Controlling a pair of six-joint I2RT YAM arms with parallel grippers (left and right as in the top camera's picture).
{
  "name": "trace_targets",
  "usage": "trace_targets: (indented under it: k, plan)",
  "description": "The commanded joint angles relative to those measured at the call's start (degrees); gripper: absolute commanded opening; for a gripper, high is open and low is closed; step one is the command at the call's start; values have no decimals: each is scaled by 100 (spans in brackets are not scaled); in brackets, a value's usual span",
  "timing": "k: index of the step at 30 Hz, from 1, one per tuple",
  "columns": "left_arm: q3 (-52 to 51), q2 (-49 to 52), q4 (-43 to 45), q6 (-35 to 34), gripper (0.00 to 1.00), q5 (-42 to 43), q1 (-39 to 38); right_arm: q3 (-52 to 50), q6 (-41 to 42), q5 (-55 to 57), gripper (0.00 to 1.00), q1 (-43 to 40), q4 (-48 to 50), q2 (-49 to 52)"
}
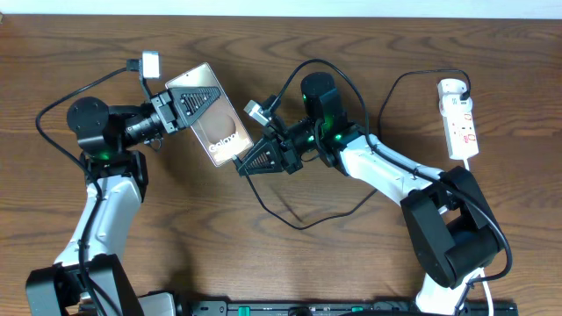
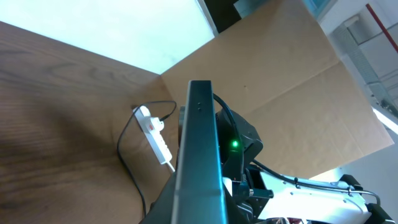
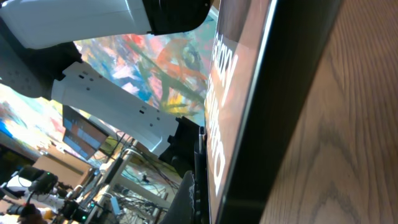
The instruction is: Plug charger to phone and switch on socket
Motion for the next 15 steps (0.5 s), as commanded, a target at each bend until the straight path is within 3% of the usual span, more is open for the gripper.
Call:
trace_targets:
  k: [1,15]
  plan:
    - [63,-13,52,-105,7,-33,160,70,66,-68,1,-7,-7,-4]
    - [63,-13,52,-426,7,-2,354,70,59,-66,1,0,-4,-4]
